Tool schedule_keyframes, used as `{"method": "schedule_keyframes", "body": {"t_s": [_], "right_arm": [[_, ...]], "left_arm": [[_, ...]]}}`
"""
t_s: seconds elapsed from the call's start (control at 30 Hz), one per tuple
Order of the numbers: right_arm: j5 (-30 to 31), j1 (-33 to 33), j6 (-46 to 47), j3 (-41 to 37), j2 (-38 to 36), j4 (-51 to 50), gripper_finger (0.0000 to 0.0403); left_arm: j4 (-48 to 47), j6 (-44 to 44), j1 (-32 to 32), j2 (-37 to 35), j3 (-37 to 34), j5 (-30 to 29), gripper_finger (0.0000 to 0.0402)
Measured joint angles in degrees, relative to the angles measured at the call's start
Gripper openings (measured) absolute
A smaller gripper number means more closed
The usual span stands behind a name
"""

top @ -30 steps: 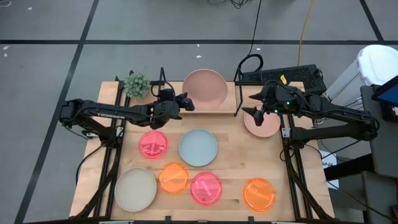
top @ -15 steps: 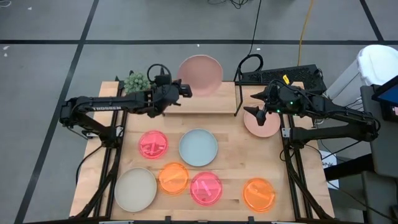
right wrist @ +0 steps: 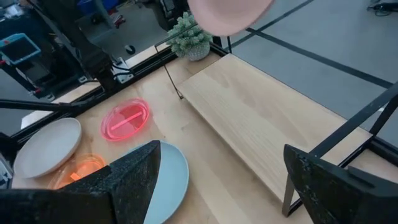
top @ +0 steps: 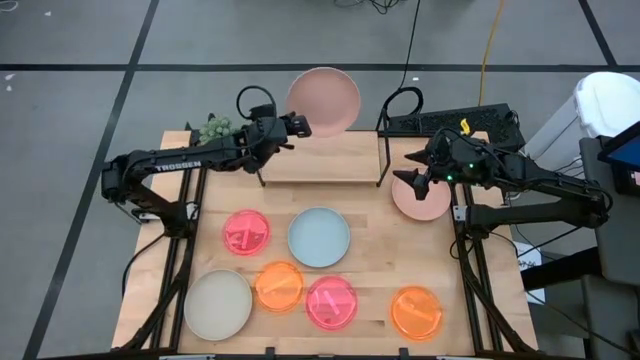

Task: Place and stack plates onto a shelf
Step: Put the bottom pink plate on the shelf

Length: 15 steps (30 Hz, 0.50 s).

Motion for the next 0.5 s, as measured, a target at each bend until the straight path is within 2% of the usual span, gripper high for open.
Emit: {"method": "schedule_keyframes", "body": {"t_s": [0.07, 0.17, 0.27, 0.33, 0.43, 0.5], "right_arm": [[0.0, 0.0, 1.1, 0.0, 0.0, 0.0, 0.032], [0.1, 0.0, 6.5, 0.0, 0.0, 0.3, 0.032], [0.1, 0.0, 11.7, 0.0, 0.0, 0.4, 0.032], [0.1, 0.0, 12.6, 0.0, 0.0, 0.3, 0.032], [0.1, 0.1, 12.9, 0.0, 0.1, 0.1, 0.032], [0.3, 0.1, 14.4, 0.0, 0.1, 0.0, 0.032]], "left_arm": [[2.3, -0.6, 0.9, 1.7, 0.2, 0.3, 0.0012], [0.7, -1.0, 2.1, 3.5, -0.3, 2.6, 0.0012], [0.0, -5.4, 2.1, 4.6, 0.1, 3.7, 0.0012], [-3.9, -11.3, 1.6, 4.8, 0.0, 3.6, 0.0012], [-13.9, -26.6, -1.0, 5.0, -0.2, -0.7, 0.0012], [-15.9, -31.4, -2.9, 4.9, -0.1, -1.6, 0.0012]]}}
